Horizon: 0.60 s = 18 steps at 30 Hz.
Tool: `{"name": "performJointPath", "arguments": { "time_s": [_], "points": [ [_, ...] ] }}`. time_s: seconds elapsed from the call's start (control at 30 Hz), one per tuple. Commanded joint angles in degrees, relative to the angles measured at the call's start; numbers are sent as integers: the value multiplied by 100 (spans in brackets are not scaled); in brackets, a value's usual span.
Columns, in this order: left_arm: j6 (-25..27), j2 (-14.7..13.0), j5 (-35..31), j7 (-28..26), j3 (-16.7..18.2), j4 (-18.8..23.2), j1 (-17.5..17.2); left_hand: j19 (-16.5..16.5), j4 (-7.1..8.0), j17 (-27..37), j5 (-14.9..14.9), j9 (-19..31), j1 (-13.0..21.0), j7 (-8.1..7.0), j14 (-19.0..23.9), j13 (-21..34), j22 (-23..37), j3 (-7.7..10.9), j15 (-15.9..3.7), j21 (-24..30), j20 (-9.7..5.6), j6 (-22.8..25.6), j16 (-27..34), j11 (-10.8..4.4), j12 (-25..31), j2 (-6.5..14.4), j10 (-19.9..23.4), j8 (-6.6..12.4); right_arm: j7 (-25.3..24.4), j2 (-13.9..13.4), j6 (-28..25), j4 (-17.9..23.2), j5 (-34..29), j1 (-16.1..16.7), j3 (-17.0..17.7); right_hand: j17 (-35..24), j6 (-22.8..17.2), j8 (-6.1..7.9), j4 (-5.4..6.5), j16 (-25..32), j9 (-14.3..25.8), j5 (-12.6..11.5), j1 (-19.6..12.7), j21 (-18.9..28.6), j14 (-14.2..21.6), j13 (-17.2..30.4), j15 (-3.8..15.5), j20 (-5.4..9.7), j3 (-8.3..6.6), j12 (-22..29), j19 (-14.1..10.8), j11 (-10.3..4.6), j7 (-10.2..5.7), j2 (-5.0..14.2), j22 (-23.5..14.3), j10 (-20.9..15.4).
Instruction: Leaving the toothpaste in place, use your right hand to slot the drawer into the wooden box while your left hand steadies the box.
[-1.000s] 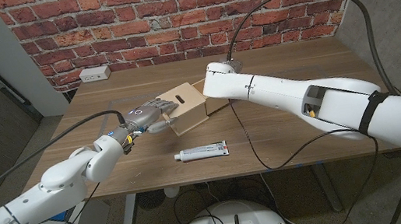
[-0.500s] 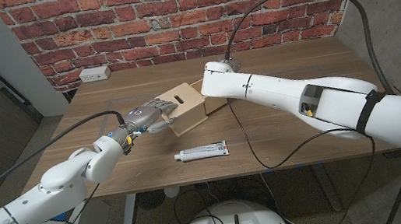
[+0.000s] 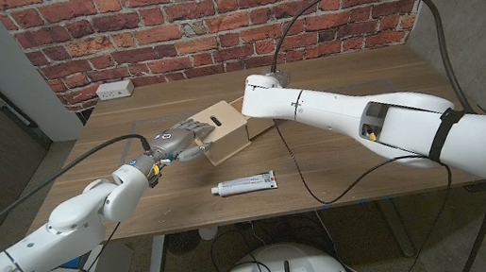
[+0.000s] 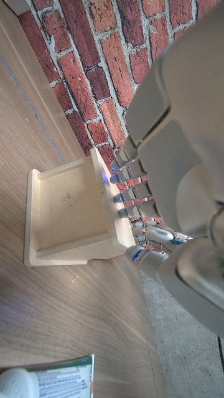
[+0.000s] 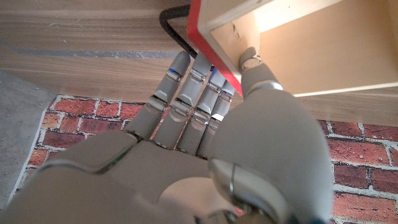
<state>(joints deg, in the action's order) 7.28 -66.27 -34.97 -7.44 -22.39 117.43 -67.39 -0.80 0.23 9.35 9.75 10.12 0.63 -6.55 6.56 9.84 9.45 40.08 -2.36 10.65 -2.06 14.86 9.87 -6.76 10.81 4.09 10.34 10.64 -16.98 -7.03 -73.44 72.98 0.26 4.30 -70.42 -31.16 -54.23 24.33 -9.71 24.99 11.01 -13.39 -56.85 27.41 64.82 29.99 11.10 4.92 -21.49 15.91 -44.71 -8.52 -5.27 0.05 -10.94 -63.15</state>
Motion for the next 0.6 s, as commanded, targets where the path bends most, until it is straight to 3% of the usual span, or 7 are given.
{"name": "performJointPath", "arguments": {
  "time_s": [0.03,0.6],
  "points": [
    [9,19,1,0,-10,8,-13,37,10,3,34,-3,54,1,44,14,21,42,-736,19,-686,41,10,-14,-15,312,33,26,27,98,84,-187,-33,-13,7,-24,-134,34,16,-1,43,-33,-323,53,143,3,218,579,-44,7,7,-78,90,631,-7,-136],
    [9,39,7,4,-24,11,-14,53,-6,2,33,-1,59,1,54,15,21,60,-730,22,-687,51,9,-8,-13,316,49,26,115,259,228,-556,-108,-99,1,-65,-134,4,11,-15,44,-36,-311,83,156,24,218,570,-49,-14,17,-72,84,626,-6,-146]
  ]
}}
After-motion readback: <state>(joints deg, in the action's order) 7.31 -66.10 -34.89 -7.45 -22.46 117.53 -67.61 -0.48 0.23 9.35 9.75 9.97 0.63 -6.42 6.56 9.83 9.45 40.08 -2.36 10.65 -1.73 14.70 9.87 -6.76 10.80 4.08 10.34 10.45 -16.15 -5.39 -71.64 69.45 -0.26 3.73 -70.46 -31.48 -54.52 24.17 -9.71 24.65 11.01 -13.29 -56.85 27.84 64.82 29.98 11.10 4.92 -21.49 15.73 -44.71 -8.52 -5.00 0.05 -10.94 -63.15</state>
